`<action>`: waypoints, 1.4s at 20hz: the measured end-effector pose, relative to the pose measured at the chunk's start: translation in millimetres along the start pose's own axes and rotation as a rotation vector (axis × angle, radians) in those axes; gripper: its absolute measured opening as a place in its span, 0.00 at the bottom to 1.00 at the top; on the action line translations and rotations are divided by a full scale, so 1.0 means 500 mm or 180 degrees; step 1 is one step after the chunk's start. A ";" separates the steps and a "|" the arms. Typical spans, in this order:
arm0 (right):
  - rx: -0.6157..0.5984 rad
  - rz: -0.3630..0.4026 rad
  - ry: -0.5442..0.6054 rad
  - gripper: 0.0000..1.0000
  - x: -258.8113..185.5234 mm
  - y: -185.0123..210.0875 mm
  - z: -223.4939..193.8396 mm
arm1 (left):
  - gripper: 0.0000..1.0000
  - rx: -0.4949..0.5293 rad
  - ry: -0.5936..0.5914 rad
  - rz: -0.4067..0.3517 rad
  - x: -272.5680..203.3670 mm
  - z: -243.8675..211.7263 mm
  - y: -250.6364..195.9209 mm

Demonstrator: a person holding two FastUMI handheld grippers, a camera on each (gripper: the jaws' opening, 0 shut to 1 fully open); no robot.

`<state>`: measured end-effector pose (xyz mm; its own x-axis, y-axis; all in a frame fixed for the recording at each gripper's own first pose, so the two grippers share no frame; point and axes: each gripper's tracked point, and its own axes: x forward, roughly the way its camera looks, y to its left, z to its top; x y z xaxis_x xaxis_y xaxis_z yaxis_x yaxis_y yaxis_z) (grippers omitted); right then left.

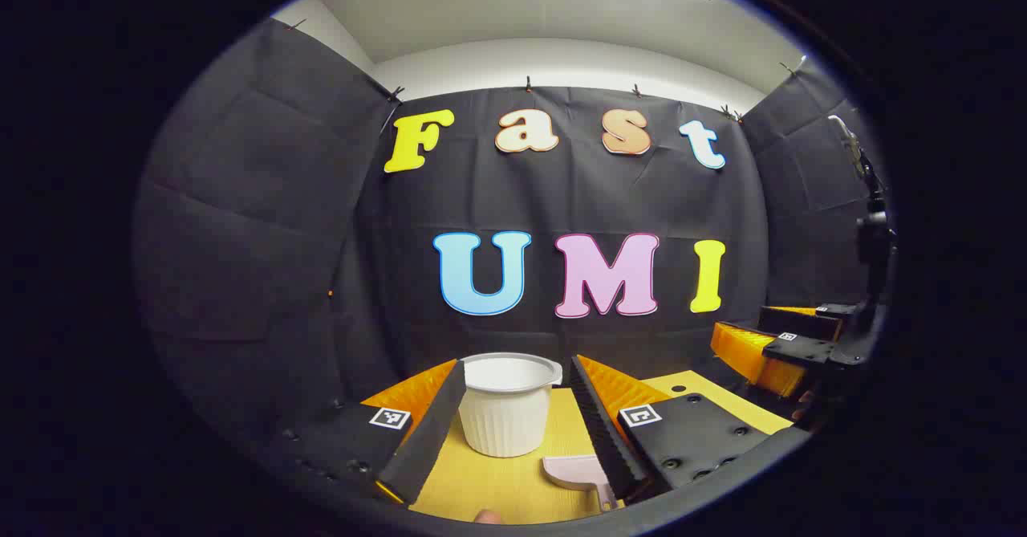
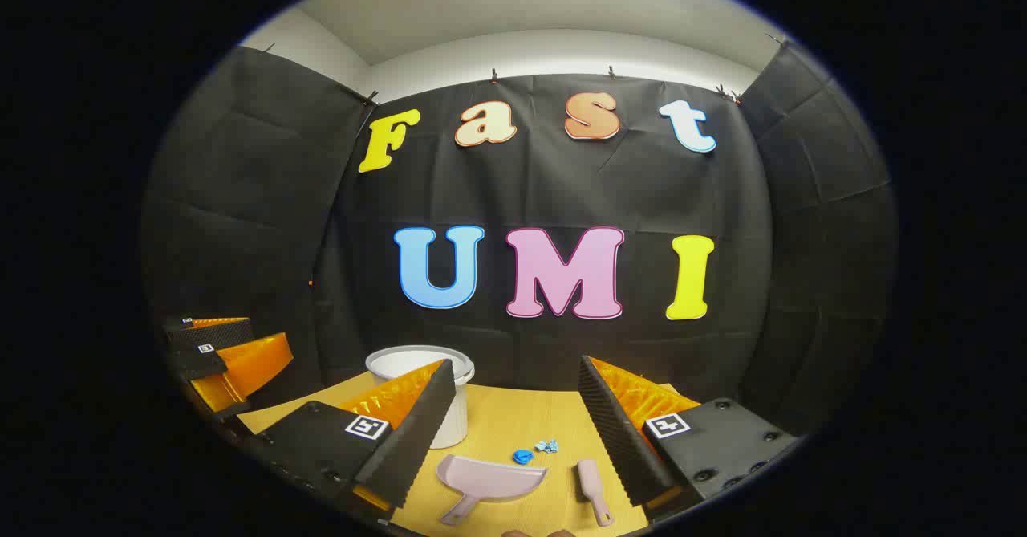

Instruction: Pick up the small broom and dustpan from the desktop, sweep the trash into the dustpan with the broom, and then empty the trash into the garbage bin.

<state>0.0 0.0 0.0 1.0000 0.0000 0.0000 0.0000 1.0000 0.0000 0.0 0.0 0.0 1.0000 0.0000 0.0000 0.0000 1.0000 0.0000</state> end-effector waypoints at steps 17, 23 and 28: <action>-0.0111 -0.0320 -0.0165 0.96 -0.033 -0.066 0.022 | 0.76 -0.0175 0.0177 -0.0152 0.010 -0.037 -0.035; -0.0254 -0.0391 -0.0202 0.96 -0.044 -0.098 0.025 | 0.77 -0.0381 0.0262 -0.0274 0.021 -0.050 -0.060; -0.0247 -0.0466 -0.0141 0.96 -0.040 -0.124 0.019 | 0.77 -0.0332 0.0316 -0.0307 0.042 -0.066 -0.076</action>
<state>-19.9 -62.2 9.7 0.9883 -0.1440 0.0497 0.1475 0.9863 -0.0738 20.8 -38.0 -32.9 0.9905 -0.1010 -0.0936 0.0907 0.9899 -0.1086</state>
